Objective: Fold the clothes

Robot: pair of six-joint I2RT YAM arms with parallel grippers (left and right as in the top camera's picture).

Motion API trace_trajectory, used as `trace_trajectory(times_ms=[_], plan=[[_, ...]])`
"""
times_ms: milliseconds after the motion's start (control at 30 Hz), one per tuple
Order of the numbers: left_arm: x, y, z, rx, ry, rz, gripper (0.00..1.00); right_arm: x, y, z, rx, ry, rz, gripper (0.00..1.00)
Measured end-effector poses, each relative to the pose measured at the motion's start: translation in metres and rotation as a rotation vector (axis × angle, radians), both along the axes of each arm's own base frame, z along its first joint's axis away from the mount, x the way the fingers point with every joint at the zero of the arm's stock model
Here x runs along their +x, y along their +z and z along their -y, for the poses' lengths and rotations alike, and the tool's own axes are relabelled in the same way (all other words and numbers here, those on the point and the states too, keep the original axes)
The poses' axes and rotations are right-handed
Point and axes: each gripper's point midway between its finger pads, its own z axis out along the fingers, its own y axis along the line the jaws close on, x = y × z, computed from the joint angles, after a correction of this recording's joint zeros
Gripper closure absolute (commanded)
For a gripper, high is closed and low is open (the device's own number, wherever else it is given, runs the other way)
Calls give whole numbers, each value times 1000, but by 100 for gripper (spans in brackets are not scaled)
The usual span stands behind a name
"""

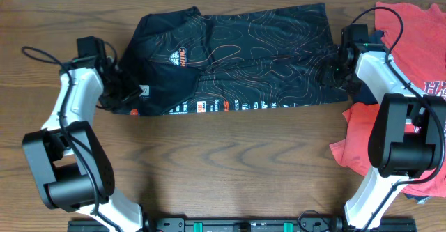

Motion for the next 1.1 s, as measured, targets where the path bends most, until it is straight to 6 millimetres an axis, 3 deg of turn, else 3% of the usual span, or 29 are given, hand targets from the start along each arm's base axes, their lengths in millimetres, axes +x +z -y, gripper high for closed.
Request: trace_trajectory(times_ms=[200, 533, 600, 667, 700, 967, 1100], plan=[[6, -1, 25, 25, -99, 18, 43, -1, 0, 1, -6, -1, -2, 44], [0, -39, 24, 46, -108, -80, 44, -3, -1, 1, -6, -1, -14, 46], [-2, -44, 24, 46, -108, -96, 58, -4, -1, 1, -6, -1, -15, 48], [-2, -47, 23, 49, -107, -104, 87, -4, -1, 1, -6, -1, -16, 49], [-3, -47, 23, 50, -108, -105, 94, -4, -1, 1, -6, -1, -16, 50], [0, -45, 21, 56, -111, -91, 94, -4, -1, 1, -6, -1, -16, 50], [22, -29, 14, 74, -95, 17, 94, -3, 0, 1, -7, -1, -11, 51]])
